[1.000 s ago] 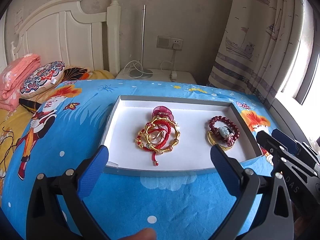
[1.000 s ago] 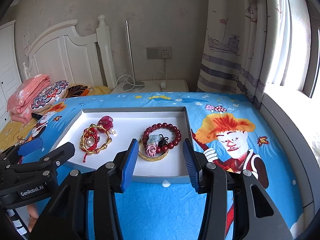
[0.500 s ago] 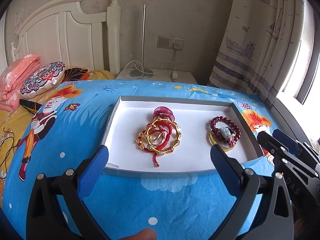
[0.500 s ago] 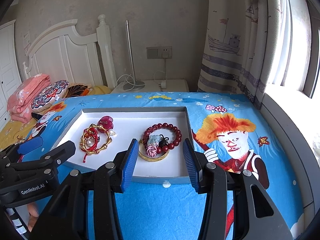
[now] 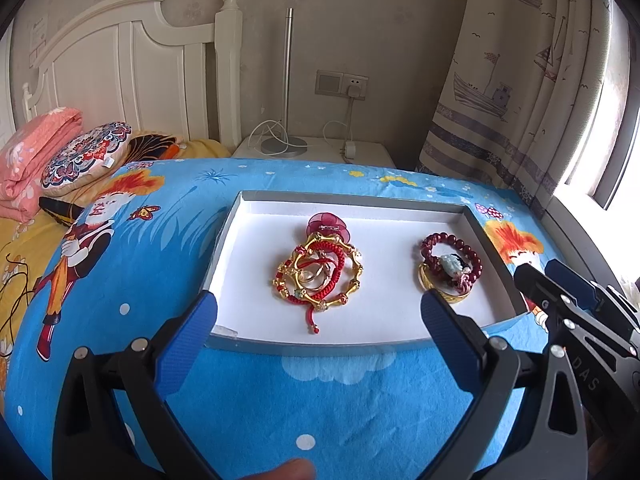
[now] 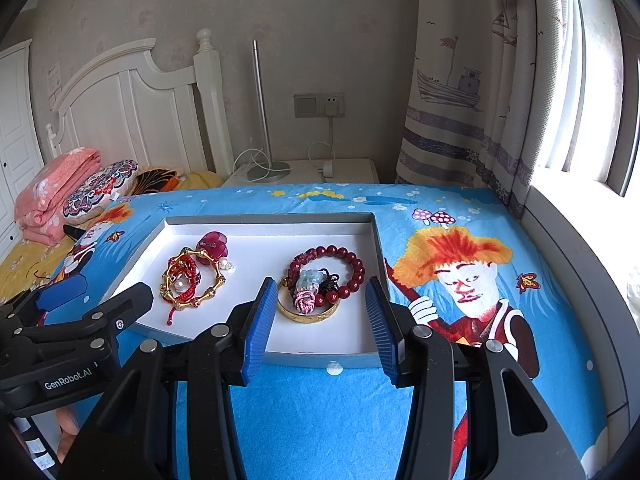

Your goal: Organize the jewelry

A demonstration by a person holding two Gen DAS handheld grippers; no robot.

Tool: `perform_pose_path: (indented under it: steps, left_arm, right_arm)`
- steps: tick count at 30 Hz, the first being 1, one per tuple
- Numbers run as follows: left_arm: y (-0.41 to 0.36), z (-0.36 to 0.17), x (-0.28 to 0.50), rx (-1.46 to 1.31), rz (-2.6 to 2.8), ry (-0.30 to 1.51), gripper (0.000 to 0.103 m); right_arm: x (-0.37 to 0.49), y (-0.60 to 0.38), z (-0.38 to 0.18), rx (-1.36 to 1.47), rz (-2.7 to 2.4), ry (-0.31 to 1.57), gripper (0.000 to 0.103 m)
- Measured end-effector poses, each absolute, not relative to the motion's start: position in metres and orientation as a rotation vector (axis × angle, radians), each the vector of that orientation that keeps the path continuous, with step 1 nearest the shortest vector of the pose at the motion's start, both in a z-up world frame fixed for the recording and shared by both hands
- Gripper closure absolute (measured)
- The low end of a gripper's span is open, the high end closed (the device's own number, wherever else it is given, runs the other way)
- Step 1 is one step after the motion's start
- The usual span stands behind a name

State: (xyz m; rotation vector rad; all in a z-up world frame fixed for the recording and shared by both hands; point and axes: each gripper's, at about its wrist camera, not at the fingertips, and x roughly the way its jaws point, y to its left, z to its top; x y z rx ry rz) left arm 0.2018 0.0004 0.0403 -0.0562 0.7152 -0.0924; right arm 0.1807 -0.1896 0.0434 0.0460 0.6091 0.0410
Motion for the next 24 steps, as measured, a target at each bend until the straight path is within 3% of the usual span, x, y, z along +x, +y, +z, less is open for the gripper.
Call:
perform_pose_path:
  steps: [16,22,24]
  left_arm:
    - [0.000,0.045,0.211,-0.068,-0.128,0.706,0.004]
    - [-0.006,0.046,0.210,-0.038,-0.114,0.720,0.004]
    - [-0.007,0.046,0.207,-0.039,-0.114,0.723,0.004]
  right_arm:
    - [0.182,-0.190,0.040,0.044,0.041,0.619,0.059]
    - [0.182,-0.195,0.039,0.048,0.035,0.625,0.053]
    - [0.182,-0.196,0.039,0.053,0.036,0.626,0.046]
